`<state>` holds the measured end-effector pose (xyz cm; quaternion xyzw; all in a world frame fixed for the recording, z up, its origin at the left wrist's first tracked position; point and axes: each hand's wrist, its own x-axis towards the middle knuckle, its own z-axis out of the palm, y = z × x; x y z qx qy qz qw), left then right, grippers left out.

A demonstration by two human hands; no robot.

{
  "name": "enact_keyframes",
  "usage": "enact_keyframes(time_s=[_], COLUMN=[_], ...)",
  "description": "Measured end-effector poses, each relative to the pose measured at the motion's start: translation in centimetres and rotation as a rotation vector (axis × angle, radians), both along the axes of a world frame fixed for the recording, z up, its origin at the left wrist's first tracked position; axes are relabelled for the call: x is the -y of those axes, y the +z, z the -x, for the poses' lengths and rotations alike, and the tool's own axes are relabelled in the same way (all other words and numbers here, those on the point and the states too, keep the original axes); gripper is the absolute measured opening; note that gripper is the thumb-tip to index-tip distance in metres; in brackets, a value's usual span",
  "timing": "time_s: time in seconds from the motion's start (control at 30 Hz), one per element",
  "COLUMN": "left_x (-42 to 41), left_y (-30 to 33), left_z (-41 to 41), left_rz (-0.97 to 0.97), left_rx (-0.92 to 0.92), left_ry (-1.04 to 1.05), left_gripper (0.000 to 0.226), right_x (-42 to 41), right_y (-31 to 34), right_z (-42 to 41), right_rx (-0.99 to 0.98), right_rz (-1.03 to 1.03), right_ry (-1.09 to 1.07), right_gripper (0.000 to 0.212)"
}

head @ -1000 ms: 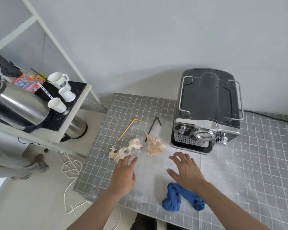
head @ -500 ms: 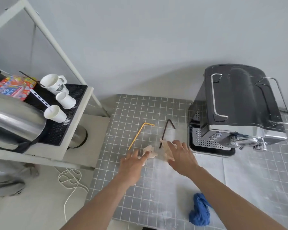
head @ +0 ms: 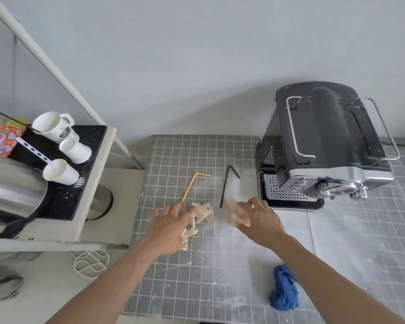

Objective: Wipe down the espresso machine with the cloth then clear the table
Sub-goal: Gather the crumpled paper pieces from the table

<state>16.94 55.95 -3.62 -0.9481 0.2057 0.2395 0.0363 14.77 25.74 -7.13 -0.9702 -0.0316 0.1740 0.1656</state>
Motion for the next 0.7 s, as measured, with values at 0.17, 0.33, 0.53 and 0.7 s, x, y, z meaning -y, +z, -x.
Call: enact_keyframes(time_s=[0.17,0.33,0.53,0.7], left_x=[-0.6,0.6,2.6,3.5], left_y=[0.2,-0.9,-1.4,-1.9], left_z=[-0.2,-0.5,-1.5,-2.2], left_rz=[-0.039,0.138,0.293,0.344], left_rx=[-0.176,-0.270,-0.297,-0.295], left_ry=[0.080,0.068,0.088,0.142], left_gripper=[0.125,0.139,0.101,0.031], right_x=[0.7,0.8,0.5,-0.1], right_y=[0.2,-0.3,-1.2,-2.0], right_z=[0.1,0.2,-0.2,-0.2], right_rx=[-0.021,-0.048,-0.051,-0.024], right_rz=[-0.006,-0.056,-0.196,-0.217], right_ry=[-0.017,-0.012,0.013,-0.007], right_gripper=[0.065,0.066,0.059,0.040])
